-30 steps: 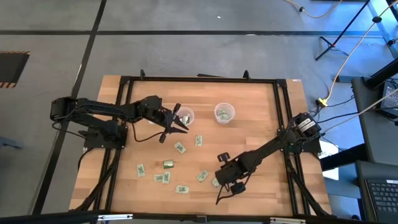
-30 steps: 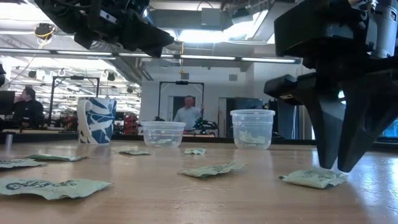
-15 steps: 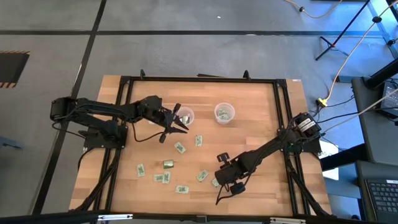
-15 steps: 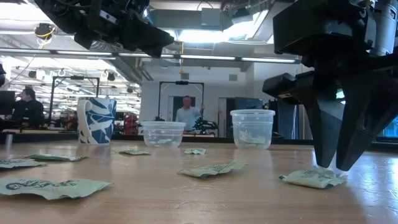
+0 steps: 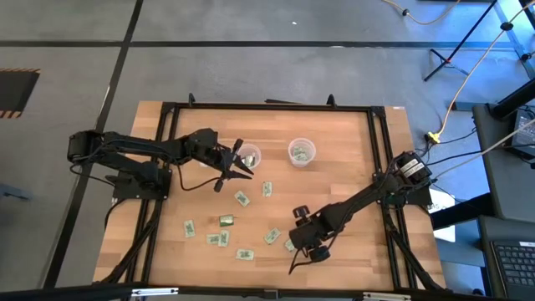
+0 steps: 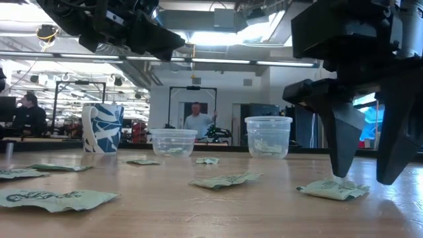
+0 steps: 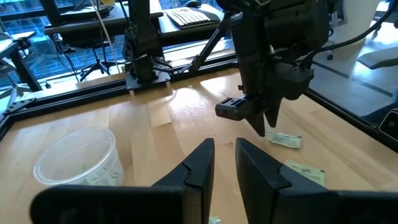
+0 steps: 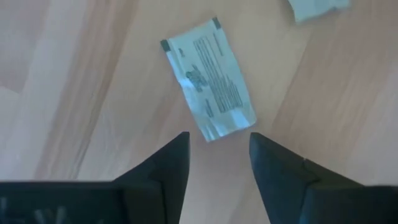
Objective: Pick and place items into bin
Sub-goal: Put the white stevia packet into the right transparent bin
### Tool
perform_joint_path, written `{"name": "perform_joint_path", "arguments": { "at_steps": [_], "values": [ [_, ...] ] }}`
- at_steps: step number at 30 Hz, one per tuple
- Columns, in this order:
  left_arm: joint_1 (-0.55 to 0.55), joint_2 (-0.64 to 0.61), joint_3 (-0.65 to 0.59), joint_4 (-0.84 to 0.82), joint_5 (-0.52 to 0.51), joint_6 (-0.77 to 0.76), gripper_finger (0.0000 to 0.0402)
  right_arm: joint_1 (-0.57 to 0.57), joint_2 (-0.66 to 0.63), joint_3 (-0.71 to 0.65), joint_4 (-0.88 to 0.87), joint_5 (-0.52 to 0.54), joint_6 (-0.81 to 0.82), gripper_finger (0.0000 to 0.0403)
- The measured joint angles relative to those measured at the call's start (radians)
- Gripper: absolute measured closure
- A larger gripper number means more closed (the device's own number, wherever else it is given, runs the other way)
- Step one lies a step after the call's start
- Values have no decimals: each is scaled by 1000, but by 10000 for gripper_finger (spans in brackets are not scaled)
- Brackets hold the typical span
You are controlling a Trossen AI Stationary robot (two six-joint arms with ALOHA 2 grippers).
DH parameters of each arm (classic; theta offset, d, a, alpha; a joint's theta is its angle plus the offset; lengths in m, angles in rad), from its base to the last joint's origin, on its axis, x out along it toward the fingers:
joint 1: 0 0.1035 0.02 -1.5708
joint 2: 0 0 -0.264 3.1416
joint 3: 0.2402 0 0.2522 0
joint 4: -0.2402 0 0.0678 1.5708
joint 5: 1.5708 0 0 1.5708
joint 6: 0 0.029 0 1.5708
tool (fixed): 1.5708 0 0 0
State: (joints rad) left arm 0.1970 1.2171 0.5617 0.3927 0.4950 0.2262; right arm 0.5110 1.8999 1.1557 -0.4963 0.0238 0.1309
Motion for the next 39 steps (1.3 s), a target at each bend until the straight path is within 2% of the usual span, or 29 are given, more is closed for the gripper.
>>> {"name": "perform_joint_path", "arguments": {
  "at_steps": [7, 16, 31, 39],
  "values": [
    [0, 0, 0, 0, 0, -3, 341, 2, 0, 0, 39, 0, -82, 233],
    [0, 0, 0, -2, 0, -3, 341, 2, 1, 0, 57, 27, -92, 237],
    [0, 0, 0, -103, 0, -4, 341, 6, 10, 0, 71, 28, -117, 330],
    [0, 0, 0, -106, 0, -4, 340, 14, 40, 2, 91, 27, -142, 350]
  ]
}}
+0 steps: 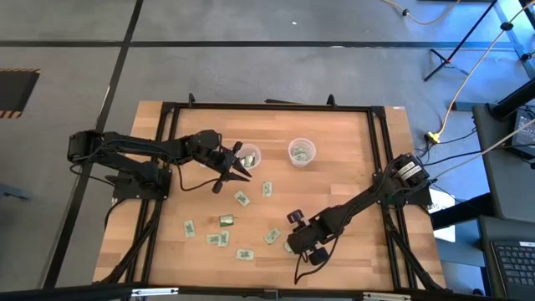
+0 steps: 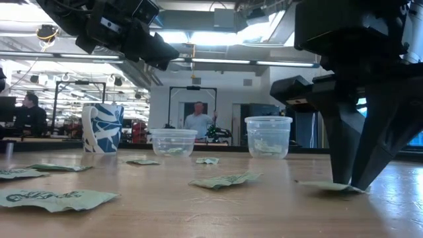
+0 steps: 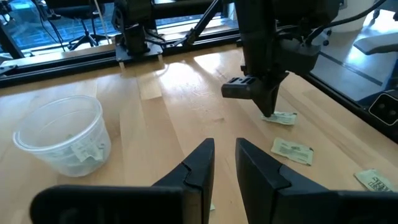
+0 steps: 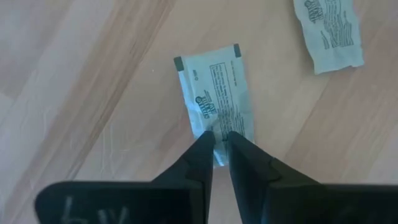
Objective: Pick and place items into bin
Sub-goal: Put the white stevia packet into the right transparent bin
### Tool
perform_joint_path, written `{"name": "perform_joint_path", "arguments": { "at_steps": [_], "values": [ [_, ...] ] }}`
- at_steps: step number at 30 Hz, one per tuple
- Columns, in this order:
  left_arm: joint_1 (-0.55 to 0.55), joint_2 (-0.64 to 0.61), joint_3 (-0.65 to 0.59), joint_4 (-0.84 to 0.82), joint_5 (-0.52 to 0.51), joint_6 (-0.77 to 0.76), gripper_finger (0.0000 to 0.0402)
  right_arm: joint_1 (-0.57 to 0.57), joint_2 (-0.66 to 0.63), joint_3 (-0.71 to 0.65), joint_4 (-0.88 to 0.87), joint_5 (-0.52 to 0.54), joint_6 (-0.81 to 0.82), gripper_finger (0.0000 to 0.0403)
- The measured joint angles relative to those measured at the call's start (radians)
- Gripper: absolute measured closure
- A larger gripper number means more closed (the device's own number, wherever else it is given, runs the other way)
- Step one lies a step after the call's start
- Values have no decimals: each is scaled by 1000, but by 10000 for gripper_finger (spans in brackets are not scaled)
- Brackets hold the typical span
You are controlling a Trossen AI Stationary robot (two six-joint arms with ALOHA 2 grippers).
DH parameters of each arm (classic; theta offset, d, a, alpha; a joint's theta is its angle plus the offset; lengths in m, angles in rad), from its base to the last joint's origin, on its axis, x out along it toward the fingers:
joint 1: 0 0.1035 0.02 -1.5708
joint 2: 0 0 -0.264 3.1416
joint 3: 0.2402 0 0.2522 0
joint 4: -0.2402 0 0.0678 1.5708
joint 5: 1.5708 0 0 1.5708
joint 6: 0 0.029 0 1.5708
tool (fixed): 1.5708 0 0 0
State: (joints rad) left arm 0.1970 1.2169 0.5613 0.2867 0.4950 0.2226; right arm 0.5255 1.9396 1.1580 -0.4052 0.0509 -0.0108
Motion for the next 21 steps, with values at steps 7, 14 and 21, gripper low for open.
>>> {"name": "perform_joint_path", "arguments": {
  "at_steps": [7, 14, 21],
  "values": [
    [0, 0, 0, 0, 0, 0, 341, 0, 1, 0, -12, 0, 1, 353],
    [0, 0, 0, 0, 0, 0, 340, -1, 2, 0, -19, 1, 1, 397],
    [0, 0, 0, 1, 0, 0, 341, 0, -24, -5, -64, 53, 10, 400]
  ]
}}
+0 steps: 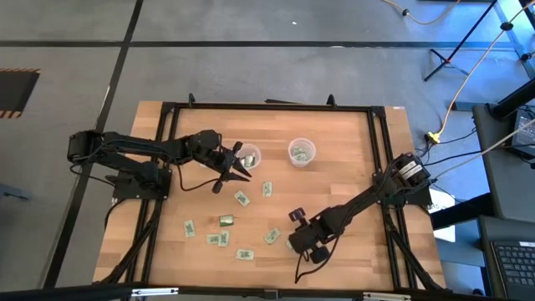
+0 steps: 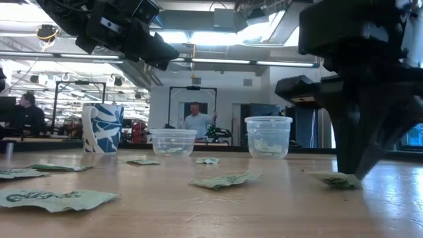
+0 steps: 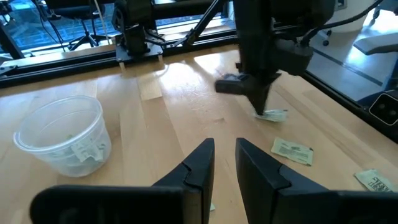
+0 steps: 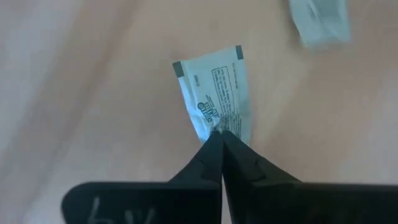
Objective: Pick and place items into bin
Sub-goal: Put the white stevia packet into the right transparent bin
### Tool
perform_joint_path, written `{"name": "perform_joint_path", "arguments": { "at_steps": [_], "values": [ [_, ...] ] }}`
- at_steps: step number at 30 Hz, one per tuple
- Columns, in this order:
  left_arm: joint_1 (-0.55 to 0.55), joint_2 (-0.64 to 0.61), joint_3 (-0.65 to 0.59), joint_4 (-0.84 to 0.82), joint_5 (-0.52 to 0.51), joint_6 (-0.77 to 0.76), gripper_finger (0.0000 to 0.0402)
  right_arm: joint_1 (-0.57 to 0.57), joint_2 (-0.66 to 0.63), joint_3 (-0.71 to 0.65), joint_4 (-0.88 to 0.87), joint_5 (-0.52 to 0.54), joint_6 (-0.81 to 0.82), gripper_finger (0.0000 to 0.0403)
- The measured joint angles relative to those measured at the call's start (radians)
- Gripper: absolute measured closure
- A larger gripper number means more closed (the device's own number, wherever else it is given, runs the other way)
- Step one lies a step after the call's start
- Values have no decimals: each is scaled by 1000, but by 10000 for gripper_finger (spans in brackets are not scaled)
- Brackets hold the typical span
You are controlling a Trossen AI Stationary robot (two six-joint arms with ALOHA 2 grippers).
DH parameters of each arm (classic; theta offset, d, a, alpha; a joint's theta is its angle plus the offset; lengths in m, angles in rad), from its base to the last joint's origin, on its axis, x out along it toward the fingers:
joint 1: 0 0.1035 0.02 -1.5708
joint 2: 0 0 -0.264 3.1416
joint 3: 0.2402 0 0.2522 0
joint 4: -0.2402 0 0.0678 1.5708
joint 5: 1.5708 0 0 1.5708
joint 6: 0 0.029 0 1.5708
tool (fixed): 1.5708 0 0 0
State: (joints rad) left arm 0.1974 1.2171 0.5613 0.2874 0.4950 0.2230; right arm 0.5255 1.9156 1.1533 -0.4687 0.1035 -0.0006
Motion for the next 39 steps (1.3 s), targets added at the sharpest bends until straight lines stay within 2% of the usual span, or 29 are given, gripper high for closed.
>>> {"name": "perform_joint_path", "arguments": {
  "at_steps": [9, 15, 18, 22, 27, 29, 35, 39],
  "values": [
    [0, 0, 0, 11, 1, 15, 340, -30, -193, 0, -96, 102, 125, 401],
    [0, 0, 0, 28, 0, 34, 341, -118, -360, 1, -236, 319, 208, 402],
    [0, 0, 0, 31, 0, 34, 340, -202, -427, 1, -288, 376, 196, 402],
    [0, 0, 0, 31, -3, 34, 340, -349, -470, 2, -286, 371, 100, 403],
    [-7, 0, 0, 31, -2, 34, 340, -538, -440, 2, -301, 253, -18, 403],
    [-12, 0, 0, 31, -2, 34, 341, -595, -417, 2, -302, 244, -60, 403],
    [-59, 0, 0, 22, -1, 43, 341, -688, -356, 2, -303, 235, -118, 403],
    [-115, 0, 0, 22, 0, 101, 340, -710, -312, 2, -302, 174, -113, 403]
  ]
}}
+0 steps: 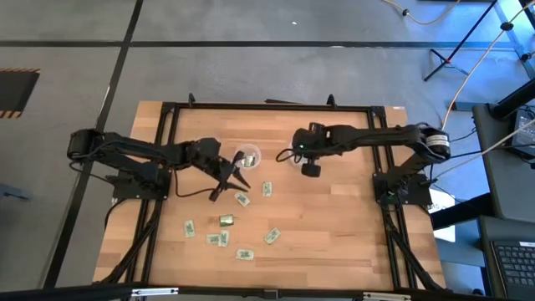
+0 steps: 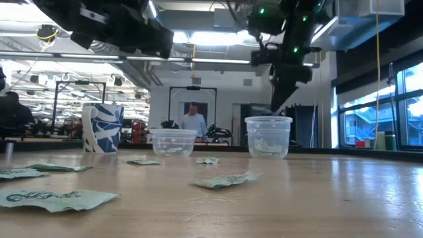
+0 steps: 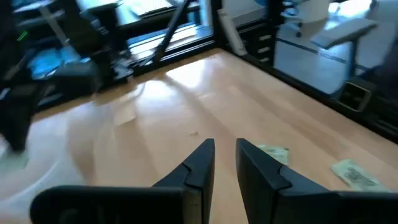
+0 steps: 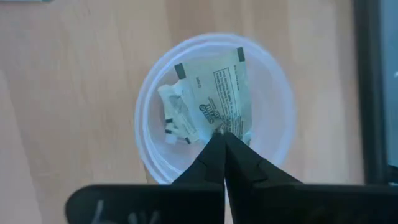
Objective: Pick and place items into bin
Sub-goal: Put the white stevia packet into the right transparent bin
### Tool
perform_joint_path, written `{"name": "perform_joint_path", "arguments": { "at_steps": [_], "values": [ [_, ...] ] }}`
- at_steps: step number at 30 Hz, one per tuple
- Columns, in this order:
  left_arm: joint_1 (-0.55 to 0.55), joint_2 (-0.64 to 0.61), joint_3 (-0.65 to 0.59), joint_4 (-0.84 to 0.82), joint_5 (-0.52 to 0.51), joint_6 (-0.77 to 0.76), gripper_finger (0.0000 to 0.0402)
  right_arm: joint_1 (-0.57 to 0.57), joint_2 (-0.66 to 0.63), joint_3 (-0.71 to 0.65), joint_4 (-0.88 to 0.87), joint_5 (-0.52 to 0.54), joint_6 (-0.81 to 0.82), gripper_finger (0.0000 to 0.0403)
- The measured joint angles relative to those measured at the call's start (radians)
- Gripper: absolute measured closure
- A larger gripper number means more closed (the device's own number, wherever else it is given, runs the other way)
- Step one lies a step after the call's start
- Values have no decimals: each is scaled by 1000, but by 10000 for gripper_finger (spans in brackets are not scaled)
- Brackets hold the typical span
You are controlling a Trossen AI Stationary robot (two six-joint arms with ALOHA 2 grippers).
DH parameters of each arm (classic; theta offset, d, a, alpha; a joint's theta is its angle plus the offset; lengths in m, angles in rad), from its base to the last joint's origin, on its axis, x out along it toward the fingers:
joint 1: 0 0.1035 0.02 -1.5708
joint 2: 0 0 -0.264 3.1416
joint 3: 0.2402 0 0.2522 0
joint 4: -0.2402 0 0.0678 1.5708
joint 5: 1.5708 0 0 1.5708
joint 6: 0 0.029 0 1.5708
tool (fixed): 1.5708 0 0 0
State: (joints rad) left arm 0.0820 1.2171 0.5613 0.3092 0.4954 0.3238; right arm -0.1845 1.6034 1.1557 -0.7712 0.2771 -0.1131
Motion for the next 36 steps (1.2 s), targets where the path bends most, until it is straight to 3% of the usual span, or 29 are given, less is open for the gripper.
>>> {"name": "perform_joint_path", "arguments": {
  "at_steps": [10, 15, 22, 25, 29, 33, 36],
  "values": [
    [-121, 0, 0, 0, -19, 41, 340, -21, 108, 0, 11, -5, 4, 403],
    [-169, 0, 0, -33, -229, 38, 336, -21, 109, 0, 22, 42, 28, 388],
    [-242, 0, 6, -145, -456, -42, 292, -21, 102, 0, 19, 95, 25, 330],
    [-282, -4, 59, -289, -503, -94, 273, -21, 100, 0, 16, 95, 34, 296],
    [-345, -9, 189, -614, -603, -198, 263, -21, 87, 32, -21, 95, 87, 267],
    [-405, -12, 293, -922, -631, -467, 267, -17, 59, 66, -25, 96, 137, 261],
    [-459, -11, 294, -1027, -631, -705, 274, -10, 36, 87, -19, 96, 161, 261]
  ]
}}
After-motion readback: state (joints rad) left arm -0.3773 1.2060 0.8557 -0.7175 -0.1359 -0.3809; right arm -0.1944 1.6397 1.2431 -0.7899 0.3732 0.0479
